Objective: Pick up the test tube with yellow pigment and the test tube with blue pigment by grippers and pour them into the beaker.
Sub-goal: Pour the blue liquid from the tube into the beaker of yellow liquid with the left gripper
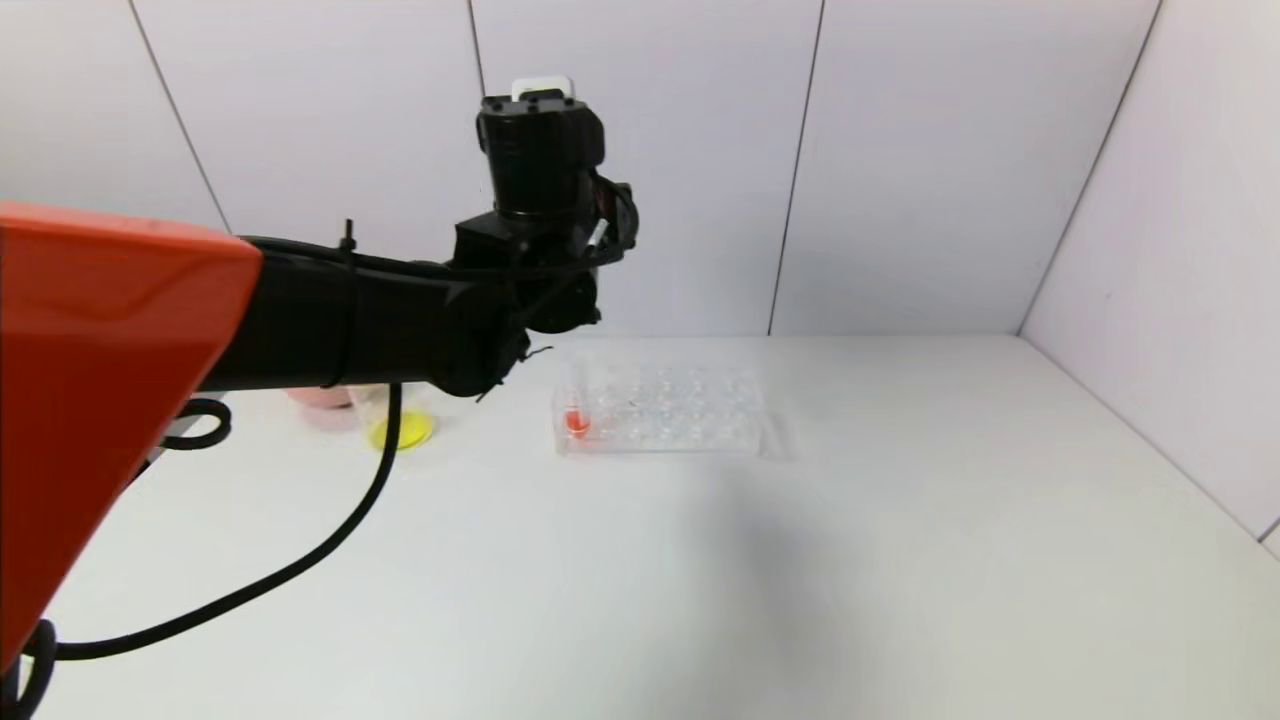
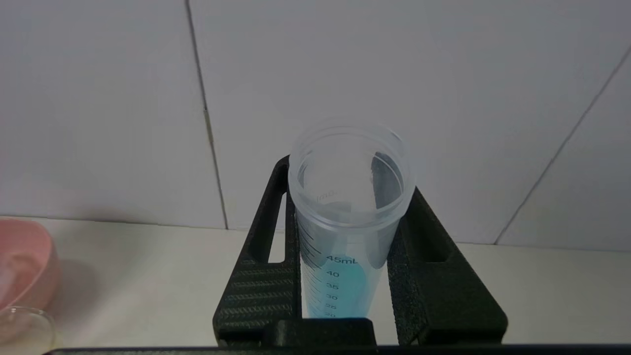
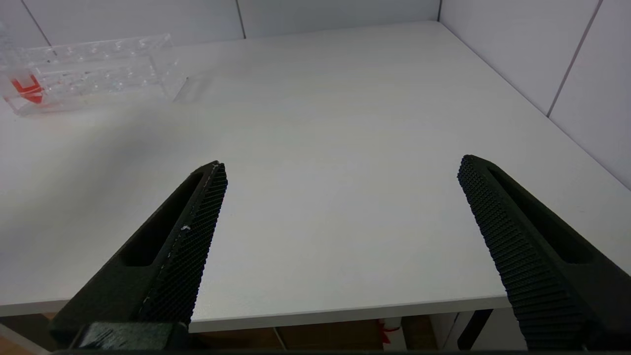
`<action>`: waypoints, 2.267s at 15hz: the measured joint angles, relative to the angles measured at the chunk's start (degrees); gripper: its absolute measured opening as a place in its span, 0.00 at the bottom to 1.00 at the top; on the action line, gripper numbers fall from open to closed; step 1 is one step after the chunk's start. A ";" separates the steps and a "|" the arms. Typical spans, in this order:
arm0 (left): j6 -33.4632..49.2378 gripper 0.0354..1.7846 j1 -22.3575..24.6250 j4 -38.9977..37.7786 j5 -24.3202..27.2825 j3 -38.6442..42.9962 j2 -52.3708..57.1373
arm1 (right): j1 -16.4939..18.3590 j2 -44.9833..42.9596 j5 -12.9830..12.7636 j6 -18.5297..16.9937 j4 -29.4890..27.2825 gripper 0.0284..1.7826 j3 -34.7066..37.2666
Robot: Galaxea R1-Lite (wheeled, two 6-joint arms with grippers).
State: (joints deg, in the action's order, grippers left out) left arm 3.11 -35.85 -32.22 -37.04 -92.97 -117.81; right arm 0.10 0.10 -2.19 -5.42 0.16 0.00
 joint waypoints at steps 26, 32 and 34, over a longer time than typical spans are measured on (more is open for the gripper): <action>5.44 0.27 35.56 -2.39 15.41 22.71 13.65 | 0.00 0.00 0.00 0.00 0.00 0.96 0.00; 5.38 0.27 37.52 -3.44 17.49 24.47 14.40 | 0.00 0.00 0.02 0.00 0.00 0.96 0.00; 5.27 0.27 37.63 -3.33 17.52 24.55 14.56 | 0.00 0.00 0.00 0.00 0.00 0.96 0.00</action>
State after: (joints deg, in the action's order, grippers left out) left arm 8.37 1.78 -35.55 -19.52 -68.41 -103.25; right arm 0.10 0.10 -2.19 -5.42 0.16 0.00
